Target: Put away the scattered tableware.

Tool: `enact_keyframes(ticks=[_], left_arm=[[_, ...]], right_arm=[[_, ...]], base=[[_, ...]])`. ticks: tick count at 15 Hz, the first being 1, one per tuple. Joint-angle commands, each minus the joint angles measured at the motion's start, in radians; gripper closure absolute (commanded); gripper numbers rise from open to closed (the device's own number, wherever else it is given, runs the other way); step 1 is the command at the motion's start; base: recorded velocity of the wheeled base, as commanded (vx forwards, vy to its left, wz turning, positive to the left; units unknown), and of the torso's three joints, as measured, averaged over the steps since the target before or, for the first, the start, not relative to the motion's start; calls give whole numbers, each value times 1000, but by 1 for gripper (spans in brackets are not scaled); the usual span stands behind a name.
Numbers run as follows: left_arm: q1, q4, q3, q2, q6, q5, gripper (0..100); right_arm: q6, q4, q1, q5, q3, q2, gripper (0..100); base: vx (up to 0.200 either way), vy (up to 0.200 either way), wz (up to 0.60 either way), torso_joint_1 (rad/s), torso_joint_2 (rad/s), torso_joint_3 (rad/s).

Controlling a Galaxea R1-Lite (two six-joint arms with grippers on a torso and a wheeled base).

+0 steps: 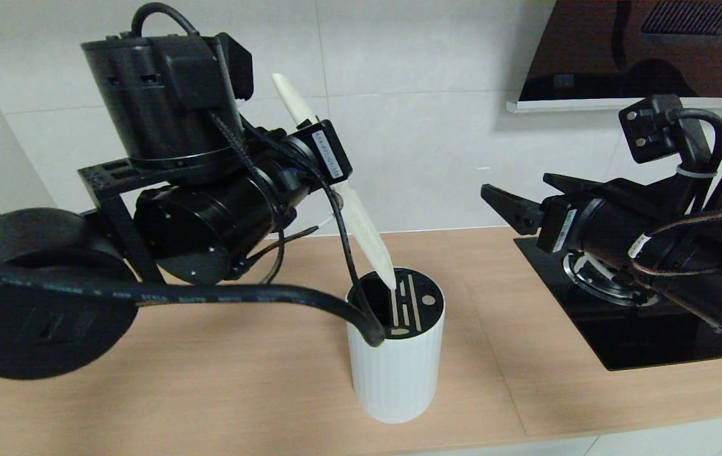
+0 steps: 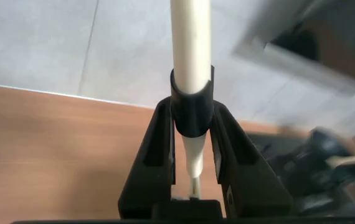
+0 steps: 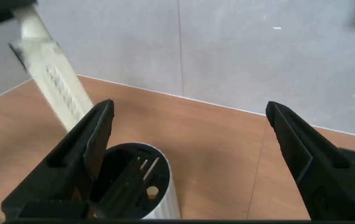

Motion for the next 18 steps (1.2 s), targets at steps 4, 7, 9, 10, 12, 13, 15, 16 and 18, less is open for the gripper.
enact_keyframes(ticks=[4, 7, 9, 10, 12, 13, 15, 16, 18], left_arm=[[-70, -195, 140, 15, 235, 106, 100], [-81, -250, 152, 46, 279, 160, 100], [-87, -270, 143, 64, 277, 177, 100], [-93, -274, 143, 66, 277, 178, 100], [-97, -274, 145, 76, 277, 178, 100], [-100, -274, 145, 90, 274, 178, 100], [-100, -276, 146, 128, 270, 182, 100], [-100, -277, 146, 147, 268, 183, 100], [-100, -294, 146, 162, 268, 183, 100]], right_arm=[[-3, -2, -2, -2, 2, 19, 0], [-18, -2, -2, -5, 6, 19, 0], [-18, -3, -2, -6, 8, 24, 0], [-20, -3, -2, -6, 8, 25, 0], [-20, -3, -2, -6, 8, 25, 0], [-20, -3, -2, -6, 8, 25, 0], [-20, -3, -2, -6, 8, 25, 0], [-20, -3, -2, -6, 9, 25, 0], [-20, -3, -2, -6, 11, 25, 0]], base=[[0, 0, 0, 0, 0, 0], [0, 0, 0, 0, 0, 0], [0, 0, 0, 0, 0, 0], [0, 0, 0, 0, 0, 0], [0, 0, 0, 0, 0, 0], [0, 0, 0, 0, 0, 0], [0, 0, 0, 0, 0, 0], [0, 0, 0, 0, 0, 0], [0, 0, 0, 0, 0, 0]])
